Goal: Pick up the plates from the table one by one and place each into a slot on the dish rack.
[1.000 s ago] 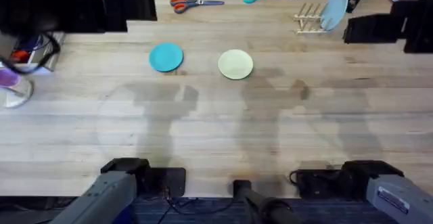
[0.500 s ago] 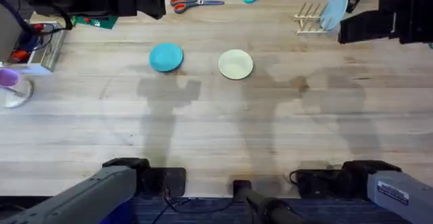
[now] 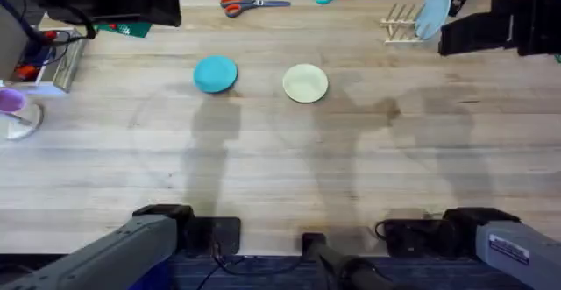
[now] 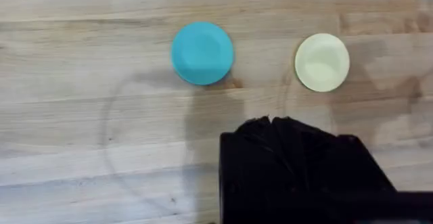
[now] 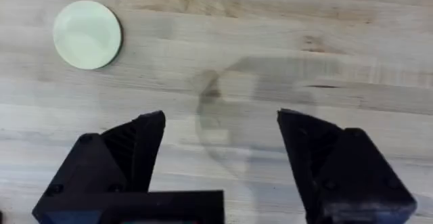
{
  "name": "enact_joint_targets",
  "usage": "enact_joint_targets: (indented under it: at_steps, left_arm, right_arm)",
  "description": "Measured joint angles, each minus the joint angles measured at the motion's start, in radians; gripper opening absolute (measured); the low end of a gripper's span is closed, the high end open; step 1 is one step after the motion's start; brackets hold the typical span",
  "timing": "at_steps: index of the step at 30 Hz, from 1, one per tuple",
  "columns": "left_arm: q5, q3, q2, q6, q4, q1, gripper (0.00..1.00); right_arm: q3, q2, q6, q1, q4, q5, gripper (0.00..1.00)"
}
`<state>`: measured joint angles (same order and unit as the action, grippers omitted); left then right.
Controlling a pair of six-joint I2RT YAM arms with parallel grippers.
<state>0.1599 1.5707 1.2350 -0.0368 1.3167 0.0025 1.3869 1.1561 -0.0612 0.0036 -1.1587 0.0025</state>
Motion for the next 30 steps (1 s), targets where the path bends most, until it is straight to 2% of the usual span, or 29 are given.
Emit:
enact_joint_targets:
  at_steps: [4,19,26,30]
  left_arm:
    - [0.049,0.0,0.0,-0.002,0.003,0.0,0.042]
    - [0.342,0.0,0.033,-0.002,0.037,0.0,0.042]
    - [0.398,0.0,0.115,-0.002,0.037,0.0,0.044]
    - [0.453,0.0,0.151,0.025,0.037,0.0,0.042]
  right_arm:
    - [0.0,0.0,0.0,0.0,0.0,0.0,0.994]
    - [0.0,0.0,0.0,0.0,0.0,0.0,0.994]
    - [0.0,0.0,-0.001,0.0,0.0,0.0,0.992]
    - [0.0,0.0,-0.003,0.0,0.0,0.0,0.993]
